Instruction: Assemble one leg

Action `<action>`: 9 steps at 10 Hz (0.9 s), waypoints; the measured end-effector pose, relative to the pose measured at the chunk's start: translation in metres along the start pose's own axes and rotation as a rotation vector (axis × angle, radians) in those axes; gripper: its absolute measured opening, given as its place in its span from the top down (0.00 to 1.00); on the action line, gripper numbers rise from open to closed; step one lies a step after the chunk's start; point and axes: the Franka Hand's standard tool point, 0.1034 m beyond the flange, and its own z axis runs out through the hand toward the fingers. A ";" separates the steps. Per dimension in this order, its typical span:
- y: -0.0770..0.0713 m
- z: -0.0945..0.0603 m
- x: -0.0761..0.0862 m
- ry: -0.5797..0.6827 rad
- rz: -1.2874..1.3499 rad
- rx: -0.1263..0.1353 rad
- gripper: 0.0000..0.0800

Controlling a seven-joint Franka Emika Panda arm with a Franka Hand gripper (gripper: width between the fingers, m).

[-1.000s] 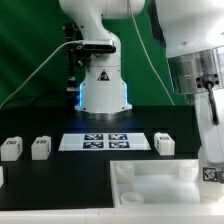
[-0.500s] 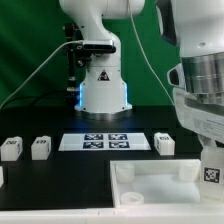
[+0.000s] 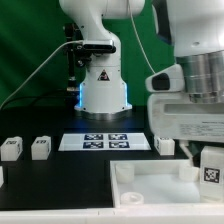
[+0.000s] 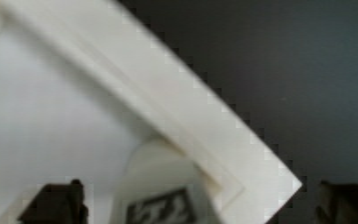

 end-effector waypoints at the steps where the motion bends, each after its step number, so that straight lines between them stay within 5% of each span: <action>1: 0.003 0.000 0.004 0.007 -0.105 -0.011 0.19; 3: 0.003 0.001 0.003 0.005 -0.127 -0.011 0.19; 5: 0.003 0.001 0.003 0.004 -0.110 -0.011 0.49; 6: 0.003 0.002 0.003 0.004 -0.037 -0.009 0.49; 7: 0.003 0.002 0.003 0.004 0.092 -0.007 0.63; 9: 0.003 0.002 0.003 0.004 0.235 -0.006 0.63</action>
Offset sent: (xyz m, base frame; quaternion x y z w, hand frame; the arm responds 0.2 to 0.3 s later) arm 0.0000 0.0000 0.0000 0.0000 0.0000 0.0899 0.9960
